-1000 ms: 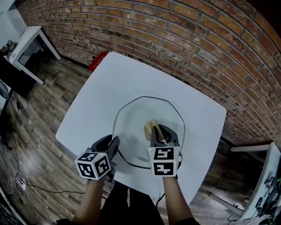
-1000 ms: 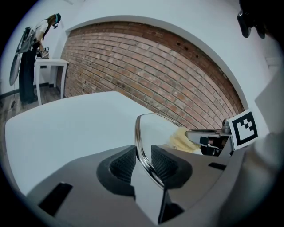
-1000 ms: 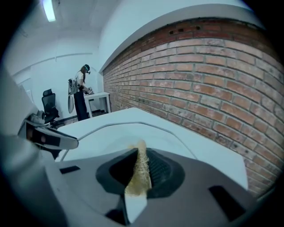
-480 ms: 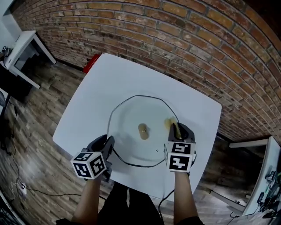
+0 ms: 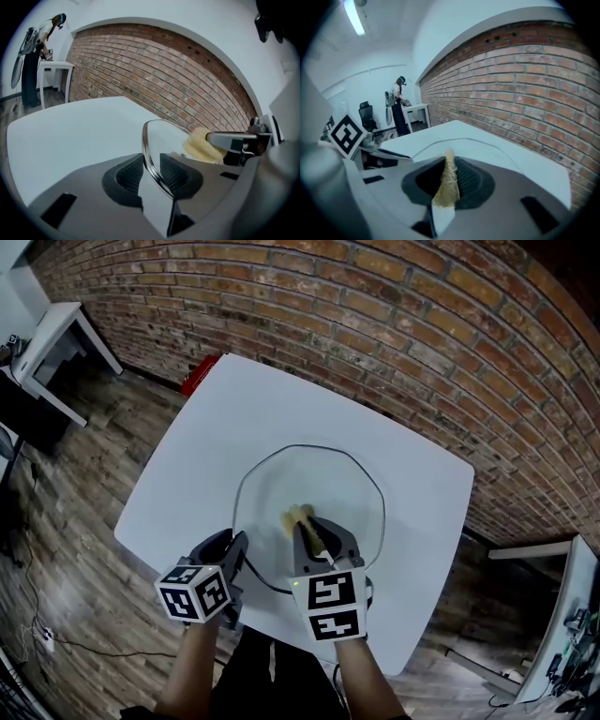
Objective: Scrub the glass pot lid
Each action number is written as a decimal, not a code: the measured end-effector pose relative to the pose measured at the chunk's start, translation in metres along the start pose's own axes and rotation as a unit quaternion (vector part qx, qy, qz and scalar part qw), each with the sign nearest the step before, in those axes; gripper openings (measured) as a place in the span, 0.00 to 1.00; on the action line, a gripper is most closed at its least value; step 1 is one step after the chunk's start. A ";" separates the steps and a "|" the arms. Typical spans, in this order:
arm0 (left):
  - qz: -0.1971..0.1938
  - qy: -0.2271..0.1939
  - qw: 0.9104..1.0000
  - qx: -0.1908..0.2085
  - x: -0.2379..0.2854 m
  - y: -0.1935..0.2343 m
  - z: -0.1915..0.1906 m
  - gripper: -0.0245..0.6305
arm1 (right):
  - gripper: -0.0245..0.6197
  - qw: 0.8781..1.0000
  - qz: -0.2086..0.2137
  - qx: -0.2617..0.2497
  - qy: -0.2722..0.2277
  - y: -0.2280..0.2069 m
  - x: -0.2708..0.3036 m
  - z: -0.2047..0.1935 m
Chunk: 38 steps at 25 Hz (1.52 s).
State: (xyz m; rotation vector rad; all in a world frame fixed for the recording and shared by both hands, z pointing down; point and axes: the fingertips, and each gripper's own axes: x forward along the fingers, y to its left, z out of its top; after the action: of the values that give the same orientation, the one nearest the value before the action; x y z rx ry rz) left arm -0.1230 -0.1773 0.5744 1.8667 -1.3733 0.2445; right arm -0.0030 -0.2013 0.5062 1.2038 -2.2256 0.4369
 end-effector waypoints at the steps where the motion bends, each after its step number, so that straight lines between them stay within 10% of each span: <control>1: 0.000 0.000 1.000 0.000 0.000 0.000 0.001 0.21 | 0.13 1.000 0.017 -0.008 0.005 0.015 0.004 -0.001; 16: -0.003 0.000 1.000 -0.002 0.000 0.003 0.001 0.21 | 0.13 0.998 0.037 -0.014 0.048 0.028 0.024 -0.032; 38: 0.010 0.000 1.000 0.010 0.004 0.002 0.004 0.21 | 0.13 0.988 -0.130 0.015 0.081 -0.113 -0.030 -0.063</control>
State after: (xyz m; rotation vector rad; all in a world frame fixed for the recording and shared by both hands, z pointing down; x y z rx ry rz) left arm -0.1243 -0.1827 0.5748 1.8713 -1.3947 0.2692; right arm 0.1247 -0.2099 0.5390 1.3998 -1.9001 0.4477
